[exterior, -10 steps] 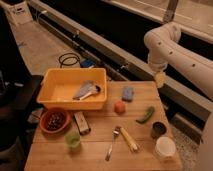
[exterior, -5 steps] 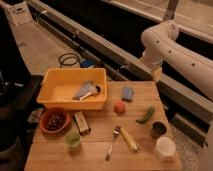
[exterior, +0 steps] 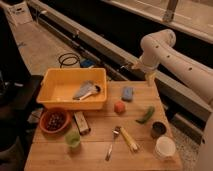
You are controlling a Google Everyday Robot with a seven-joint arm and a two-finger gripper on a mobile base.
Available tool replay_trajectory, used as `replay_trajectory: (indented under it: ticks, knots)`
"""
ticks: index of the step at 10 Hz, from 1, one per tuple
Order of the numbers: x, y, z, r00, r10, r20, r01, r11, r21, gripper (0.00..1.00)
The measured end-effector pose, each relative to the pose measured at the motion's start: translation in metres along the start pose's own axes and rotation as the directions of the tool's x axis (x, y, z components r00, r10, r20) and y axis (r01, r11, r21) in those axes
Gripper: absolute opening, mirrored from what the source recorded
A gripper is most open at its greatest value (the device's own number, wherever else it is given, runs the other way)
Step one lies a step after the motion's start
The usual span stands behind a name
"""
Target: Place sponge in tray
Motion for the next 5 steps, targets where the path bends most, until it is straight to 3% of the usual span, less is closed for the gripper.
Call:
replay_trajectory:
  ticks: [3,5]
  knots:
    - [0.010,-0.002,0.001,1.000,-0.011,-0.017,0.011,1.000,-0.020,0.80]
    - [0.013,0.003,0.019,1.000,-0.026,0.010,0.026,0.998,-0.050,0.80]
